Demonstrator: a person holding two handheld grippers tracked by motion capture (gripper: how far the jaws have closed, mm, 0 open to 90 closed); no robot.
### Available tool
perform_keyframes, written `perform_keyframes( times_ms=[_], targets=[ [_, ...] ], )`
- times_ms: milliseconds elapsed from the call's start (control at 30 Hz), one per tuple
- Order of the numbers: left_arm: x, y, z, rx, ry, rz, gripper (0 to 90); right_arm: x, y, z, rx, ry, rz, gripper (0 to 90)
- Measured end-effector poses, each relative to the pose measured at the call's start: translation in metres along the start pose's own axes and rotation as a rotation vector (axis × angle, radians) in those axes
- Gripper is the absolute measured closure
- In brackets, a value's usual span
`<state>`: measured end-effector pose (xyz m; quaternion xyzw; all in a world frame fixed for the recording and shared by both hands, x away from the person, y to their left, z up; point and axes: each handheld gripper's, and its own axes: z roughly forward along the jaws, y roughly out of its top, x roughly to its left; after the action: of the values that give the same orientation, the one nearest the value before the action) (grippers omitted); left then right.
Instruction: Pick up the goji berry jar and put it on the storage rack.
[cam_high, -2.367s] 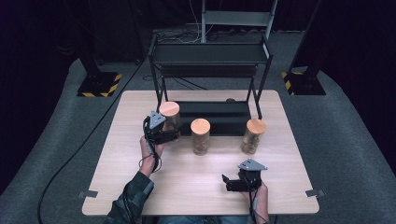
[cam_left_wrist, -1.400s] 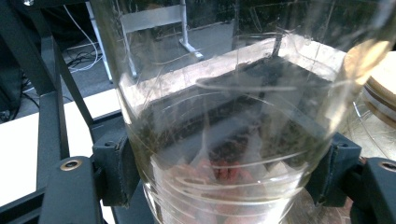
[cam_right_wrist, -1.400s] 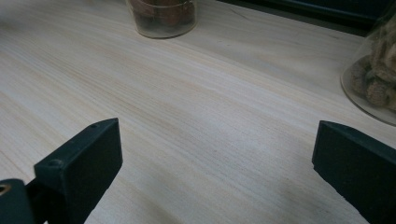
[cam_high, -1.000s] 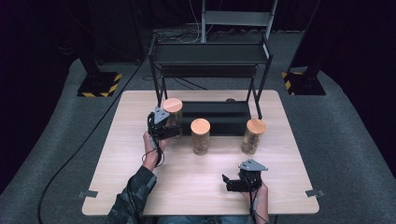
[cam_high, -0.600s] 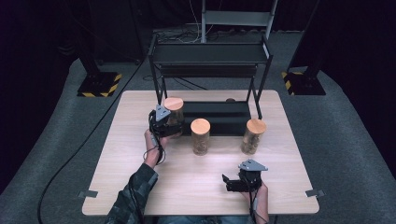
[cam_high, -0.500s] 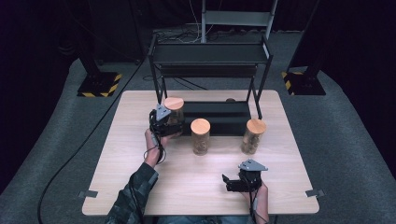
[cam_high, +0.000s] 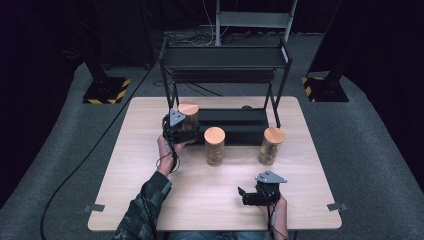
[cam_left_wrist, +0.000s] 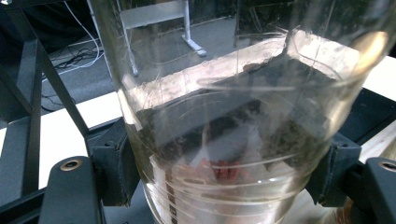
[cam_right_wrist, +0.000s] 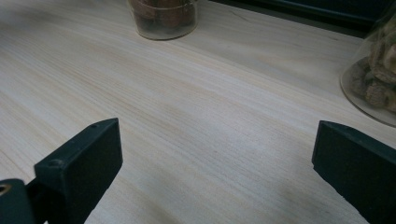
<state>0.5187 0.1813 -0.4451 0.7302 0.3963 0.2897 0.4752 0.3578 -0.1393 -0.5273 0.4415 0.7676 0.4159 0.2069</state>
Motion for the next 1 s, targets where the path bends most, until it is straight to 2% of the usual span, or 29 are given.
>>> perform_keyframes(
  times_ms=[1000],
  targets=[
    [0.0, 0.004, 0.02, 0.017, 0.008, -0.006, 25.1, 0.0, 0.0, 0.0, -0.004, 0.004, 0.0, 0.8]
  ],
)
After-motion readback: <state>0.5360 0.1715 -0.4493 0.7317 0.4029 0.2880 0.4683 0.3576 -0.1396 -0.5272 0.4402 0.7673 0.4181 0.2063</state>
